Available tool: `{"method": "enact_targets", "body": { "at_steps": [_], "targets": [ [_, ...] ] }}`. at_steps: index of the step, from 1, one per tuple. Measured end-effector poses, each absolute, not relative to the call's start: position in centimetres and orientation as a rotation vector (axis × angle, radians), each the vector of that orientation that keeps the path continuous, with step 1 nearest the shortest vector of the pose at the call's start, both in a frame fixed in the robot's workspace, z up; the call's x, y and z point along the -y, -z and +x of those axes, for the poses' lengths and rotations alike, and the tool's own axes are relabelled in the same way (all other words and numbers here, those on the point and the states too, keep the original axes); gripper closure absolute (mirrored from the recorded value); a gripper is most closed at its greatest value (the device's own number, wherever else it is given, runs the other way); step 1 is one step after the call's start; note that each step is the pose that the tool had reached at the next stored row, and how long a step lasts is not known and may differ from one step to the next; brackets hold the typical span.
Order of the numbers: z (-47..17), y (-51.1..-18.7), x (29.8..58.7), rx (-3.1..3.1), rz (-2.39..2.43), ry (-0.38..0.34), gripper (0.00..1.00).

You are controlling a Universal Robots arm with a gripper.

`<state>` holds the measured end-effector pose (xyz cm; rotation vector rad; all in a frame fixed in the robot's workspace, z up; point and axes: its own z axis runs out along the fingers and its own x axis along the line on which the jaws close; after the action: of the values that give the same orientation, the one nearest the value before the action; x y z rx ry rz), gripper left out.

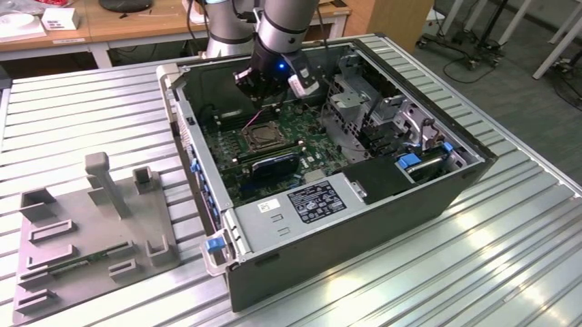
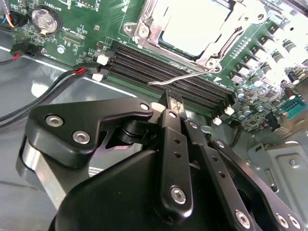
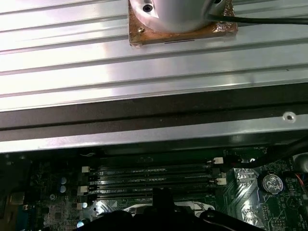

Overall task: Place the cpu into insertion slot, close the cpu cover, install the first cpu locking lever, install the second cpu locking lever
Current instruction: 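Install the first cpu locking lever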

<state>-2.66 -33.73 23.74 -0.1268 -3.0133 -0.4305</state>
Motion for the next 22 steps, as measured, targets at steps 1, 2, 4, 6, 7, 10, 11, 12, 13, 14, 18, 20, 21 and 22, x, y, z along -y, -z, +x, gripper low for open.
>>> {"method": "enact_targets", "body": {
  "at_steps": [1, 2, 4, 6, 7, 10, 11, 12, 13, 14, 18, 20, 21, 22],
  "targets": [
    [-2.7, -23.7, 33.8, 3.013, -0.114, 0.43, 0.89],
    [-2.7, -23.7, 33.8, 3.012, -0.1, 0.429, 0.89],
    [-2.7, -23.6, 33.8, 3.01, -0.069, 0.427, 0.89],
    [-2.7, -23.5, 33.8, 3.009, -0.053, 0.424, 0.89],
    [-2.7, -23.4, 33.8, 3.009, -0.046, 0.423, 0.89],
    [-2.7, -22.8, 33.8, 3.008, -0.035, 0.422, 0.89],
    [-2.7, -22.6, 33.8, 3.008, -0.032, 0.421, 0.89],
    [-2.7, -22.5, 33.8, 3.008, -0.03, 0.42, 0.89],
    [-2.7, -22.3, 33.8, 3.008, -0.029, 0.419, 0.89],
    [-2.7, -22.2, 33.8, 3.008, -0.029, 0.418, 0.89],
    [-2.7, -21.8, 33.8, 3.009, -0.028, 0.415, 0.89],
    [-2.7, -21.6, 33.8, 3.009, -0.028, 0.414, 0.89],
    [-2.7, -21.4, 33.8, 3.009, -0.029, 0.413, 0.89],
    [-2.7, -21.3, 33.8, 3.009, -0.029, 0.412, 0.89]
  ]
}}
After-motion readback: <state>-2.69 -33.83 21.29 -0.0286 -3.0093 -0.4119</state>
